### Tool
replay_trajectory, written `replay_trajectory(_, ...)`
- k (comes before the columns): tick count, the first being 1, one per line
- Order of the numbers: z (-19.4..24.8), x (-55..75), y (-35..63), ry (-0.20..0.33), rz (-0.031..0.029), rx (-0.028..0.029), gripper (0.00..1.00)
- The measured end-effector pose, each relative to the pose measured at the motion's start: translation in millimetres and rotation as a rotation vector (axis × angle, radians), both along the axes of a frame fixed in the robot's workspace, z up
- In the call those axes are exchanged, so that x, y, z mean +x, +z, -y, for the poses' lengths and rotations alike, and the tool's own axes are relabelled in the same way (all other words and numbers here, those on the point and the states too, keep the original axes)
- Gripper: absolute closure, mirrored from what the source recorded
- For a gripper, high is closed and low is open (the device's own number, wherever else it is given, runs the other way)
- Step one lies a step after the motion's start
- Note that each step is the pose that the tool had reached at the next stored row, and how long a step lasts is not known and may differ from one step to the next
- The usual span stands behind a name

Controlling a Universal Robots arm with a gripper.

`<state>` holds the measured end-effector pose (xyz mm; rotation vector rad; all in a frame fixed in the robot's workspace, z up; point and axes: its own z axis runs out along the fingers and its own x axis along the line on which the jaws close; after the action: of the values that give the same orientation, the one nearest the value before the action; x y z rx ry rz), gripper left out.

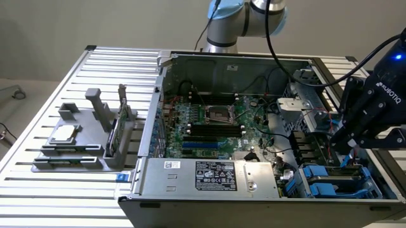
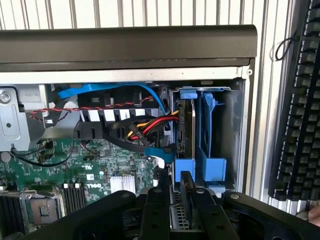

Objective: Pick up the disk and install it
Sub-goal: 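Insert the second disk wire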

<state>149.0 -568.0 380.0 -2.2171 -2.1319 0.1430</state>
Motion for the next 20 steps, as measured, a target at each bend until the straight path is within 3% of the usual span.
replay_trajectory(6, -5.1, 2.6, -3.9, 0.000, 0.0091, 0.0002, 0.76)
replay_trajectory(13, -6.6, 6.1, -9.4, 0.000, 0.0129, -0.0023, 0.76)
replay_trajectory(17, -7.8, 6.1, -8.0, 0.000, 0.0131, -0.0133, 0.76)
replay_trajectory(20, -7.9, 6.1, -5.3, 0.002, 0.0131, -0.0265, 0.76)
